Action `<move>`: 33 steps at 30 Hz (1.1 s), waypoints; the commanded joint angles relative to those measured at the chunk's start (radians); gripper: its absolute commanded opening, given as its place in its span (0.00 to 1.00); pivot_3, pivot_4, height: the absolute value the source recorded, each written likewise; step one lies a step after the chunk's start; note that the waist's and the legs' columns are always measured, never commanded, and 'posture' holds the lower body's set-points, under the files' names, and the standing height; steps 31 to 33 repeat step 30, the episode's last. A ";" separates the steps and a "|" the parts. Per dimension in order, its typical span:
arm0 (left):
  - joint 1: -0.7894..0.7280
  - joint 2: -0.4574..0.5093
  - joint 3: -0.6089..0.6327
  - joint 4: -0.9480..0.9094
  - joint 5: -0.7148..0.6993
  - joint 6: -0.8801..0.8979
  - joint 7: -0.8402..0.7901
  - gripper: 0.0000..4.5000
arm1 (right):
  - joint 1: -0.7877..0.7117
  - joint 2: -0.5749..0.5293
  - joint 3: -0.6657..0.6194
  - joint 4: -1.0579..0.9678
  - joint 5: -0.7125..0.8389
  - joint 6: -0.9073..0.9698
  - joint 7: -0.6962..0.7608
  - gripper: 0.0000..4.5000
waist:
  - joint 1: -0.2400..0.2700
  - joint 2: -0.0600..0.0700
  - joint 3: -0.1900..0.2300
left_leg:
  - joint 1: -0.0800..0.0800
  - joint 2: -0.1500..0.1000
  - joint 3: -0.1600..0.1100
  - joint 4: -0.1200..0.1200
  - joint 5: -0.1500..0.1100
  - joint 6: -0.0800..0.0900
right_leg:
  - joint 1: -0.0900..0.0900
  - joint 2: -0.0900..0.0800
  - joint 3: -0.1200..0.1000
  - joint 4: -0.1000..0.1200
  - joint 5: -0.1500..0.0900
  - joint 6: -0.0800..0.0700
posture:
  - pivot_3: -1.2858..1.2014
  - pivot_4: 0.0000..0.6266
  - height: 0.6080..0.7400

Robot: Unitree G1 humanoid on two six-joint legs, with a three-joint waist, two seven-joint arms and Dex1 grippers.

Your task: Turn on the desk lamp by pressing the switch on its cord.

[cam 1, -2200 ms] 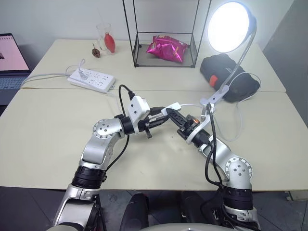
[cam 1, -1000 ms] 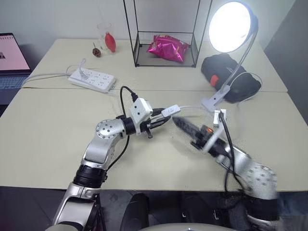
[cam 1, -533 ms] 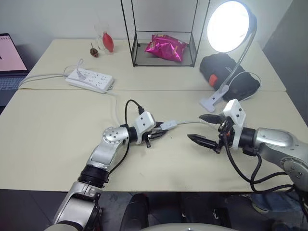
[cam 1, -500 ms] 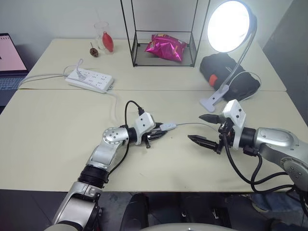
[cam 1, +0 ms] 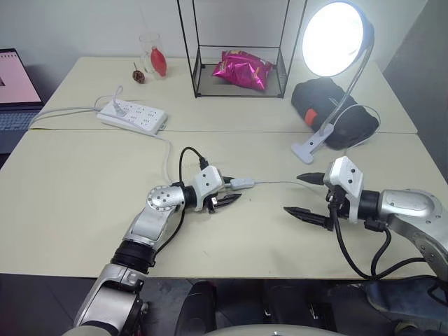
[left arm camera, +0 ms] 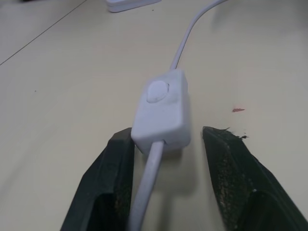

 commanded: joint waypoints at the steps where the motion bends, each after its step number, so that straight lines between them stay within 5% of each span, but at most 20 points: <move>1: 0.014 0.019 -0.016 0.015 0.014 0.006 -0.025 0.74 | 0.001 0.008 -0.042 -0.010 -0.012 -0.022 0.018 1.00 | 0.000 0.000 0.000 | 0.000 0.000 0.000 0.000 0.000 0.000 | 0.000 0.000 0.000 0.000 0.000 0.000 | 0.52 0.24 1.00; 6: 0.019 0.029 0.047 -0.063 -0.035 0.030 0.001 0.93 | -0.018 0.015 -0.048 0.000 -0.019 -0.022 0.035 1.00 | 0.000 0.000 0.000 | 0.000 0.000 0.000 0.000 0.000 0.000 | 0.000 0.000 0.000 0.000 0.000 0.000 | 0.52 0.24 1.00; 12: 0.064 0.123 0.186 -0.339 -0.141 0.240 0.033 0.93 | -0.034 0.037 -0.086 0.046 -0.024 -0.068 0.064 1.00 | 0.001 -0.001 0.001 | 0.000 0.000 -0.001 0.001 0.000 0.000 | 0.000 0.000 -0.001 0.002 0.000 0.000 | 0.52 0.24 1.00; 23: 0.335 0.456 0.490 -0.636 -0.276 0.502 -0.046 0.93 | 0.002 0.005 -0.171 0.208 -0.099 -0.343 0.275 1.00 | -0.005 -0.001 0.001 | 0.001 0.001 0.000 0.000 0.000 0.000 | 0.000 -0.001 0.000 0.001 0.000 -0.001 | 0.52 0.24 1.00; 33: 0.367 0.475 0.547 -0.658 -0.335 0.538 -0.045 0.93 | -0.056 0.014 -0.164 0.275 -0.092 -0.370 0.332 1.00 | 0.003 -0.001 0.001 | 0.001 0.001 0.001 0.002 0.000 0.000 | 0.001 -0.001 0.000 0.002 0.000 -0.001 | 0.52 0.24 1.00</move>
